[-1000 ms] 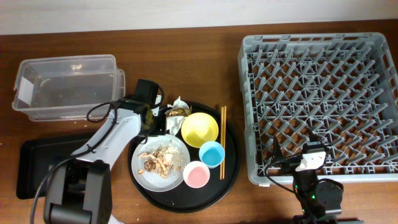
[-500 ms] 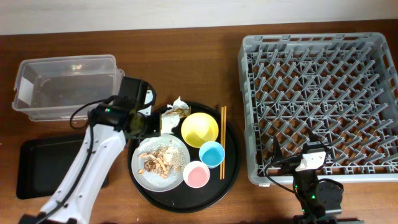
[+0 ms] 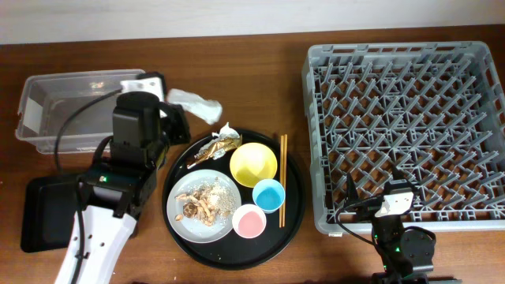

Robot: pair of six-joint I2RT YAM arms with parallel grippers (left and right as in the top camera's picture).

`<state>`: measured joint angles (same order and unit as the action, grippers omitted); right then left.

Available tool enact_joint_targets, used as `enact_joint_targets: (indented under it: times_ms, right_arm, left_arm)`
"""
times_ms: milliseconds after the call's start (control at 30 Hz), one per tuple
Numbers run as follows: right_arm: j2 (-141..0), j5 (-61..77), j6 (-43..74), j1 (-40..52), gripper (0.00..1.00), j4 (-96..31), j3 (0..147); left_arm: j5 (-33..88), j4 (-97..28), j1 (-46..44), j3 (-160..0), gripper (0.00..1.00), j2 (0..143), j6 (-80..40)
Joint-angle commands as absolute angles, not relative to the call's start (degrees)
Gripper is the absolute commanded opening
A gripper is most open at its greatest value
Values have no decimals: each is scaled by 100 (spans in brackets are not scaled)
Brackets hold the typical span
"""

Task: Sort waste into correct bins and load items into the dishwasher rack
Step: 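Carry the tissue with the left gripper into the clear bin, then return the left gripper to the tray and grasp the Nescafe wrapper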

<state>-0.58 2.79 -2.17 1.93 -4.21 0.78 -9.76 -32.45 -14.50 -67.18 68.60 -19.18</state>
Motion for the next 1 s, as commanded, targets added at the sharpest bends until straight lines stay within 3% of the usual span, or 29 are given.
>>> enact_joint_targets:
  times_ms: [0, 300, 400, 433, 467, 500, 567, 667, 933, 967]
  right_arm:
    - [-21, 248, -235, 224, 99, -425, 32]
    - [-21, 248, -235, 224, 99, -427, 32]
    - [-21, 248, -235, 224, 99, -425, 32]
    - [-21, 250, -235, 224, 99, -427, 32]
    - [-21, 248, -235, 224, 99, -425, 32]
    - [-21, 248, -235, 224, 99, -425, 32]
    - [-21, 248, -235, 224, 99, -425, 32]
    - [-21, 248, -235, 224, 99, -425, 32]
    - [-21, 248, -235, 224, 99, -425, 32]
    - [-21, 248, -235, 224, 98, -425, 32]
  left_arm:
    - [-3264, -2762, -1400, -6770, 1, 7072, -2742]
    - [-3417, -1144, 67, -6766, 1, 8755, -2729]
    - [-3409, -956, 574, -6766, 16, 9131, -2646]
    - [-3361, -899, 740, -6766, 30, 9225, -2646]
    - [-3297, -840, 849, -6766, 59, 9264, -2648]
    - [-3240, -792, 923, -6766, 75, 9268, -2648]
    - [-3225, -690, 978, -6766, 87, 9266, -2648]
    - [-2624, -963, 921, -6766, 87, 9170, -2650]
    - [1433, -2279, 687, -6766, 86, 7614, -2648]
    - [1824, -2646, 637, -6766, 81, 7566, -2637]
